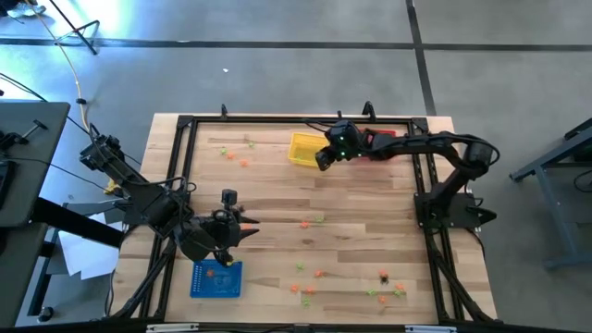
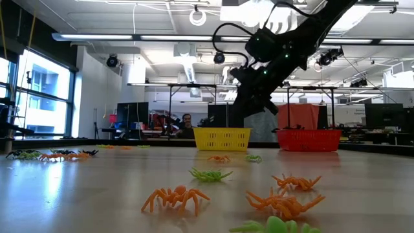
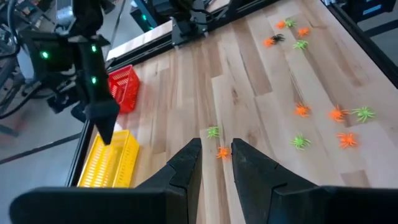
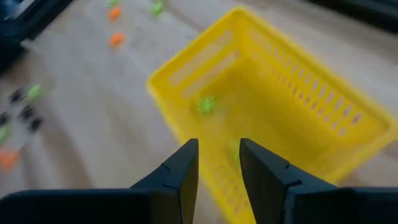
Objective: Sort Halloween decoration
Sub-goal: Put the spider toy into the yellow bin
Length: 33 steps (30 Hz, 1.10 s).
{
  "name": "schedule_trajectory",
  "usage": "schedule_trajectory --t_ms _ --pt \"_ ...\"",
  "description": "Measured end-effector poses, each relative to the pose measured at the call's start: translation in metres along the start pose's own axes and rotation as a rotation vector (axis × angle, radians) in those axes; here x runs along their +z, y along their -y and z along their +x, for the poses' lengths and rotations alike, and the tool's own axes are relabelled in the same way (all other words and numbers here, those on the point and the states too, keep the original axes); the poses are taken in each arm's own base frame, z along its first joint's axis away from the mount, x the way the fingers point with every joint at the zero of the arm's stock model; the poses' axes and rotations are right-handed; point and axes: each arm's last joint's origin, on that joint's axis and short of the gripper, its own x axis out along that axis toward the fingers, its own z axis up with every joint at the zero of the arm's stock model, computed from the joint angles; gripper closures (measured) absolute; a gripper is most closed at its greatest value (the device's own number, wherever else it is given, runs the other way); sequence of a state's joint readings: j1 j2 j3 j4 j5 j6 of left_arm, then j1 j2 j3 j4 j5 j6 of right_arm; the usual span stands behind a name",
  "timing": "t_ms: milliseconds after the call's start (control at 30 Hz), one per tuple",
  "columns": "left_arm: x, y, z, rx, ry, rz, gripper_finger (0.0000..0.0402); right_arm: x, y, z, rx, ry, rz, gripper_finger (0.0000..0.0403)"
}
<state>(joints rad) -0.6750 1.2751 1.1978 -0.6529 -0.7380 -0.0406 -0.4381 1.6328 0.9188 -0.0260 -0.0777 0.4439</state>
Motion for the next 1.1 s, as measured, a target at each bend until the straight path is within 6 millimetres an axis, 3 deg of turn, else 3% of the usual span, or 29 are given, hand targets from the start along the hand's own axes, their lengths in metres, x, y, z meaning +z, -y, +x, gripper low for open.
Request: schedule_trajectory --t_ms 167,367,633,833,967,1100 --pt "0.000 0.000 0.000 0.000 0.001 -0.001 0.0328 -0.015 -0.014 -0.035 0.054 -0.203 -0.011 0.0290" --pt "0.000 0.000 0.000 0.000 0.002 -0.002 0.0328 -0.071 -0.045 -0.092 -0.062 -0.606 -0.043 0.0290" --pt "0.001 0.000 0.000 -0.002 0.012 -0.011 0.0328 -0.127 -0.086 -0.155 -0.160 -0.740 -0.016 0.0290" --pt "0.002 0.000 0.000 -0.005 0.013 -0.021 0.0328 -0.153 -0.114 -0.166 -0.141 -0.609 0.000 0.0290" --pt "0.009 0.001 0.000 -0.044 0.073 -0.201 0.0328 -0.163 -0.132 -0.162 -0.072 -0.463 -0.028 0.0290" --pt "0.014 0.003 0.001 -0.071 0.104 -0.275 0.0328 -0.165 -0.147 -0.151 0.003 -0.367 -0.065 0.0290"
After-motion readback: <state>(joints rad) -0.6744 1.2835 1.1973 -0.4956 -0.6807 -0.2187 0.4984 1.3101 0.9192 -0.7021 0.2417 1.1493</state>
